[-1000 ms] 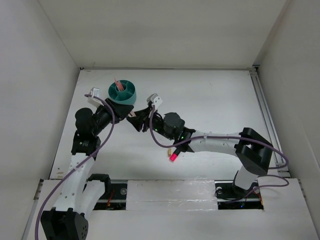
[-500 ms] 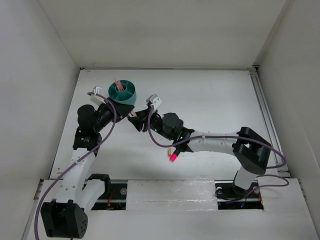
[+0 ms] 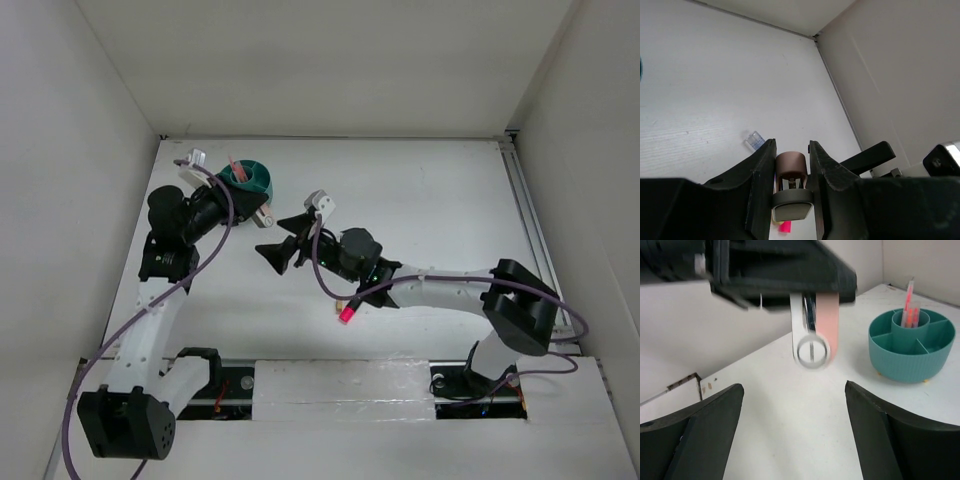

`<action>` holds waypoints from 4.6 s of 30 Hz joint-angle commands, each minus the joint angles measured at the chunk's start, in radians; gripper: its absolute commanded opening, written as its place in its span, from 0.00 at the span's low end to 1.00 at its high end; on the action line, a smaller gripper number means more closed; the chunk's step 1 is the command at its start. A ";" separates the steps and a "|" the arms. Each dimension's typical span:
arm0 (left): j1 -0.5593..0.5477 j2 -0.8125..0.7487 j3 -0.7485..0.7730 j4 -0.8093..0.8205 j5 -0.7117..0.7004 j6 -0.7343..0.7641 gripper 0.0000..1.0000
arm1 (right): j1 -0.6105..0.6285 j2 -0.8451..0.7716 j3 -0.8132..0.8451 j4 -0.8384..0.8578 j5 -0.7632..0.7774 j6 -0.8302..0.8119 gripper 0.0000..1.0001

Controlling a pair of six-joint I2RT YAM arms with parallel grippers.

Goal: Sort the stationery into containers
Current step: Place the stapler in the storage box.

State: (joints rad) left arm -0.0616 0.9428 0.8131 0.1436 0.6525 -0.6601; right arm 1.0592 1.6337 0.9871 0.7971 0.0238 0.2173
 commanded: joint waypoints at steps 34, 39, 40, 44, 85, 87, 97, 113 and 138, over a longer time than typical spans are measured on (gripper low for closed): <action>0.166 1.091 1.107 0.146 0.235 0.528 0.00 | 0.159 -0.333 -0.417 -0.162 -0.143 0.011 0.90; 0.207 1.149 1.138 0.212 0.298 0.507 0.00 | 0.203 -0.256 -0.378 -0.162 -0.153 -0.010 0.88; 0.207 1.163 1.156 0.212 0.299 0.498 0.00 | 0.218 -0.247 -0.367 -0.162 -0.153 -0.010 0.88; 0.227 1.267 1.222 0.212 0.367 0.472 0.00 | 0.251 -0.259 -0.377 -0.139 -0.118 -0.010 0.87; 0.207 1.286 0.977 0.218 0.380 0.573 0.00 | 0.251 -1.183 -0.470 -0.742 0.261 -0.076 0.88; 0.207 1.275 0.977 0.209 0.371 0.582 0.00 | 0.251 -1.195 -0.470 -0.751 0.271 -0.076 0.88; 0.207 1.203 0.920 0.220 0.371 0.573 0.00 | 0.251 -1.204 -0.470 -0.751 0.280 -0.085 0.88; 0.207 1.146 0.864 0.266 0.371 0.547 0.00 | 0.251 -1.261 -0.479 -0.792 0.271 -0.076 0.88; 0.226 0.999 0.702 0.205 0.210 0.585 0.00 | 0.251 -1.365 -0.516 -0.828 0.261 -0.067 0.88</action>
State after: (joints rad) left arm 0.1589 2.0197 1.5269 0.3054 0.8734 -0.0883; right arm 1.3060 0.2829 0.4763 -0.0460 0.2890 0.1478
